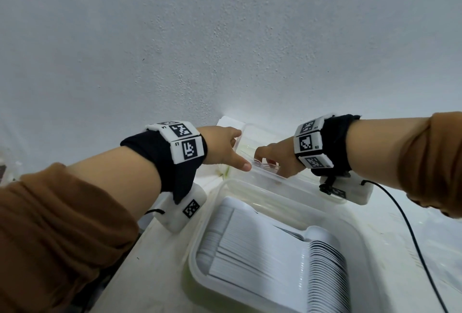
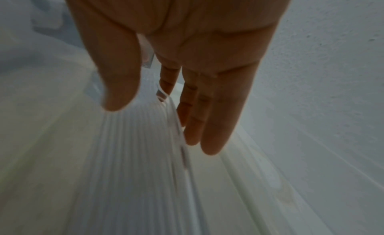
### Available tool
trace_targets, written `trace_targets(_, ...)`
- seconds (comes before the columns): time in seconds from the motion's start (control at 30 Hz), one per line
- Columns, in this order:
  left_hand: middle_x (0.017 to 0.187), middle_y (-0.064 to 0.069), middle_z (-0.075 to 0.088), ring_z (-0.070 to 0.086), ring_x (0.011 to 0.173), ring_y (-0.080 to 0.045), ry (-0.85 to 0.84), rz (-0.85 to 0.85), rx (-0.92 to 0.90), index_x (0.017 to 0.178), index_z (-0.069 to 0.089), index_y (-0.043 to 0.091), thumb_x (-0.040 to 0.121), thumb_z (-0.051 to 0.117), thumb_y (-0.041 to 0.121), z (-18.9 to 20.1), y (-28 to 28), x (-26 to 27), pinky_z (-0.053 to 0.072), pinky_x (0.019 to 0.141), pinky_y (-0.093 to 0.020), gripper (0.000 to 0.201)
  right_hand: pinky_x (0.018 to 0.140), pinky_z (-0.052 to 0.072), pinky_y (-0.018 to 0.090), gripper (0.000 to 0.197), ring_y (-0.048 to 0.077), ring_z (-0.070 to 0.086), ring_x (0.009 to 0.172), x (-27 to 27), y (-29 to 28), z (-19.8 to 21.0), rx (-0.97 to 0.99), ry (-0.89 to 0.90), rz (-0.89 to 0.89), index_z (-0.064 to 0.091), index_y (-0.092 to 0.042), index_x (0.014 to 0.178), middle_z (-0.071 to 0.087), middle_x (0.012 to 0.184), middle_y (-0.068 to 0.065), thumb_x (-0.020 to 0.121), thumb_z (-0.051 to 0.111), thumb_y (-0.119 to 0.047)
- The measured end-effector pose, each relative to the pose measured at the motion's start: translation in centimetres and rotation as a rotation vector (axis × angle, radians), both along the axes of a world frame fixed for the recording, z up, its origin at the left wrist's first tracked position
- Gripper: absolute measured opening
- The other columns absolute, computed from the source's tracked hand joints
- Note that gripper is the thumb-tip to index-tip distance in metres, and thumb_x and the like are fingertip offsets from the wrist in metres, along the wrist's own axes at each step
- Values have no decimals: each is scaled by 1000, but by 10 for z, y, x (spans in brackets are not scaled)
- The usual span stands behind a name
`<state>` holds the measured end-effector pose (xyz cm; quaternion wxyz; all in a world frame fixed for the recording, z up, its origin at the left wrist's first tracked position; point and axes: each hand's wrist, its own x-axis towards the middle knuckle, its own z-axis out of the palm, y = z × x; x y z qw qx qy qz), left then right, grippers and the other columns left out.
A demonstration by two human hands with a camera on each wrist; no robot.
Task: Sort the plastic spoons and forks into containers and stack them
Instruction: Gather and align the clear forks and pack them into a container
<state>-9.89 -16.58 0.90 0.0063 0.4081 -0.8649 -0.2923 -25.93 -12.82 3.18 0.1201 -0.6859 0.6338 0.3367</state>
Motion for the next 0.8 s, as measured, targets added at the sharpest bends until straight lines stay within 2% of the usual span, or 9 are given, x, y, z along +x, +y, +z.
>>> trace_targets(0.07,134,8,52,54,117,-14,-8,5,-7,139,38,24,78,67,49,0,1,0,38,103,-33,72,48,34,16,45,14,47,70,-4,0,-1,-19,28,52,38,-17,133,54,118,3,92,54,-18)
trace_targets(0.1,135,9,50,53,118,-14,-12,7,-9,141,36,24,79,67,49,1,1,0,37,104,-32,74,45,32,11,40,11,45,64,-4,-2,-1,-26,30,62,40,-19,132,54,113,1,93,49,-15)
trace_targets(0.17,137,10,49,51,119,-13,-22,11,-12,143,33,25,79,66,51,1,2,0,37,104,-32,77,47,30,11,37,6,42,60,-4,-4,-1,-45,32,65,45,-21,129,58,109,1,93,43,-11)
trace_targets(0.27,138,11,48,51,120,-13,-34,12,-13,144,31,25,78,66,52,1,1,0,37,104,-33,79,49,34,14,36,8,47,61,-1,-9,1,-18,6,40,51,-18,122,58,87,-4,89,43,-6)
trace_targets(0.33,138,11,48,51,120,-13,-36,12,-8,145,30,25,78,66,53,1,0,-1,37,104,-32,81,45,37,12,35,10,49,61,2,-13,2,24,9,27,52,-15,119,53,72,-9,87,43,-2)
trace_targets(0.43,139,11,48,51,121,-13,-36,17,1,145,29,25,77,66,53,0,0,-1,36,105,-33,83,35,32,6,35,5,45,56,3,-17,4,18,24,24,54,-18,117,51,66,-11,88,45,-2)
trace_targets(0.57,138,11,48,51,120,-13,-38,22,-3,145,29,25,77,66,53,0,0,-1,37,105,-33,82,47,33,13,34,4,45,57,2,-18,4,-9,24,21,57,-19,117,53,69,-9,89,47,-4)
trace_targets(0.67,138,11,47,51,120,-13,-40,28,-3,146,28,25,77,66,53,1,1,-1,37,105,-34,83,52,39,17,35,9,50,56,0,-17,3,-49,-25,-30,54,-22,116,62,82,0,87,45,-3)
trace_targets(0.8,140,11,46,50,122,-13,-44,39,3,147,25,25,77,66,53,1,2,-2,35,106,-33,85,55,46,18,26,9,55,53,-4,-15,3,-71,-167,-83,56,-18,102,58,67,-4,85,48,0)
